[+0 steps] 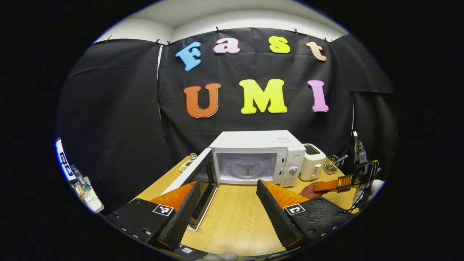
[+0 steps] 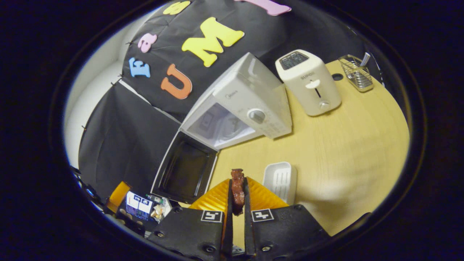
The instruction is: Open the microwave oven with the left hand, put the food in, and close the microwave oven.
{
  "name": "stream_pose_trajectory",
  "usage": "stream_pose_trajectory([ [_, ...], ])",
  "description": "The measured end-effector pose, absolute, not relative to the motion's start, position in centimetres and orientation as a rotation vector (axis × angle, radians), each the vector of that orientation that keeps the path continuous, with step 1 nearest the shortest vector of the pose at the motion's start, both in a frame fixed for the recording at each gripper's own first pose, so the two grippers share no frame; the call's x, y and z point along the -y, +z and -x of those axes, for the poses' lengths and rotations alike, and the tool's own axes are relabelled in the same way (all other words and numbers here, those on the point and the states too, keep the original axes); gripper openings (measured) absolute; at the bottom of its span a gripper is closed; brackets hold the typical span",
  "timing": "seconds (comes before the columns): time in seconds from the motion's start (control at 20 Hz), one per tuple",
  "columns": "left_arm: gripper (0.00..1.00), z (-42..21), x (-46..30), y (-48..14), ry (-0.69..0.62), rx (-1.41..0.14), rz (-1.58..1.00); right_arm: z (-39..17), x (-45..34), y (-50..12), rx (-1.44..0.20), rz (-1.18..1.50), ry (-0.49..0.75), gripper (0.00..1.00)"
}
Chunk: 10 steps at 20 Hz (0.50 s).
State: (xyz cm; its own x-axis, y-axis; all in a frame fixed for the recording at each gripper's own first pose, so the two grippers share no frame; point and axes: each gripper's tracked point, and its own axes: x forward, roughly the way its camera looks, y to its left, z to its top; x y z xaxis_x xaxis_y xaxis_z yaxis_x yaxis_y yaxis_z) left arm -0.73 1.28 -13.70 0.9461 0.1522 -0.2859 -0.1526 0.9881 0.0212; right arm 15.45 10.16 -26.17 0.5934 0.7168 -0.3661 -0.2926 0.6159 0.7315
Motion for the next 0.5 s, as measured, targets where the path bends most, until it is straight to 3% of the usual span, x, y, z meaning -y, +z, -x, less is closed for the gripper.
stream_pose_trajectory([
  [0.25, 0.95, 0.4, -1.1, -14.4, -0.009, -0.323, -0.018, -19.1, -17.9, -22.4, -0.543, -0.756, 0.573, 0.16],
  [0.5, 0.95, 0.4, -2.3, -14.5, -0.143, -0.327, -0.072, -24.2, -25.9, -23.8, -0.451, -0.895, 0.428, 0.16],
])
